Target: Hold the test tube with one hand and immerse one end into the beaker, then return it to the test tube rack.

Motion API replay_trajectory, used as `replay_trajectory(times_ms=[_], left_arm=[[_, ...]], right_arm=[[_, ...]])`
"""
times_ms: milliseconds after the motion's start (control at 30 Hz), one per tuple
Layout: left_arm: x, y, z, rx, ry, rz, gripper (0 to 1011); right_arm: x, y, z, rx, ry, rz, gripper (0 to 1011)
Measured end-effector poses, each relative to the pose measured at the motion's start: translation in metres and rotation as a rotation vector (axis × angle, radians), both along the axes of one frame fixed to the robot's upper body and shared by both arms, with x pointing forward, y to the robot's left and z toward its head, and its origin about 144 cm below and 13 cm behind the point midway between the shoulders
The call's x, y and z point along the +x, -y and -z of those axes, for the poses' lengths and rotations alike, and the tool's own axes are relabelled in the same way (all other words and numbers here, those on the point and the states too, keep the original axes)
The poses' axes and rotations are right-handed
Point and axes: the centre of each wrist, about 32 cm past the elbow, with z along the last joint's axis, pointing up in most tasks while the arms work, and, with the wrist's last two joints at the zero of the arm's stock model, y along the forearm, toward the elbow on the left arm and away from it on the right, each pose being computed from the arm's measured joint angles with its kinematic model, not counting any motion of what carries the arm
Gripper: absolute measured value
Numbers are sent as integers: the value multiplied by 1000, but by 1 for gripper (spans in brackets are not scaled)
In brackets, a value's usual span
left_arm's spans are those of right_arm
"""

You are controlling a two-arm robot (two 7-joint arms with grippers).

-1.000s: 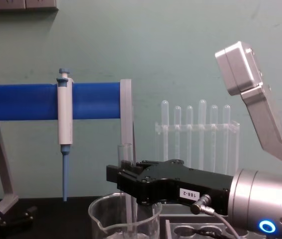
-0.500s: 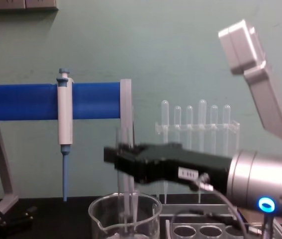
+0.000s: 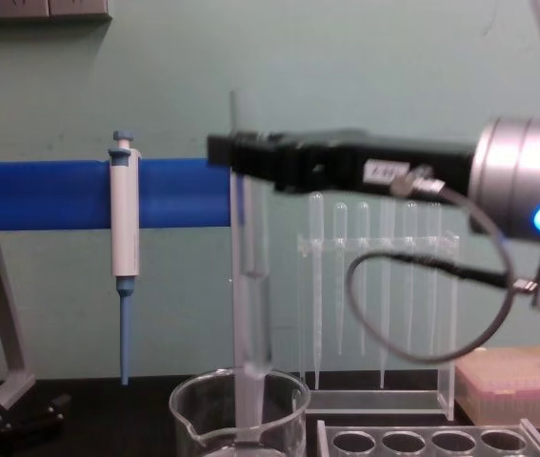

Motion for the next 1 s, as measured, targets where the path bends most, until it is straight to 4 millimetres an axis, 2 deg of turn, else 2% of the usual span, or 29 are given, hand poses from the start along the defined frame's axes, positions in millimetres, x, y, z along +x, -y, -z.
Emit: replay_trajectory(times_ms=[167,333,500,600,800,1000], left_arm=[[0,0,0,0,0,0,1000],[0,0,0,0,0,0,1000],[0,0,0,0,0,0,1000],[0,0,0,0,0,0,1000],[0,0,0,0,0,0,1000],[0,0,0,0,0,0,1000]], right_arm=[[-10,23,-14,16,15,40,227],[-21,42,-16,17,7,85,227],[-28,55,-4,-2,-25,118,227],[-30,61,9,-16,-49,139,227],[-30,66,25,-47,-69,165,227],[-27,66,32,-67,-69,177,227]])
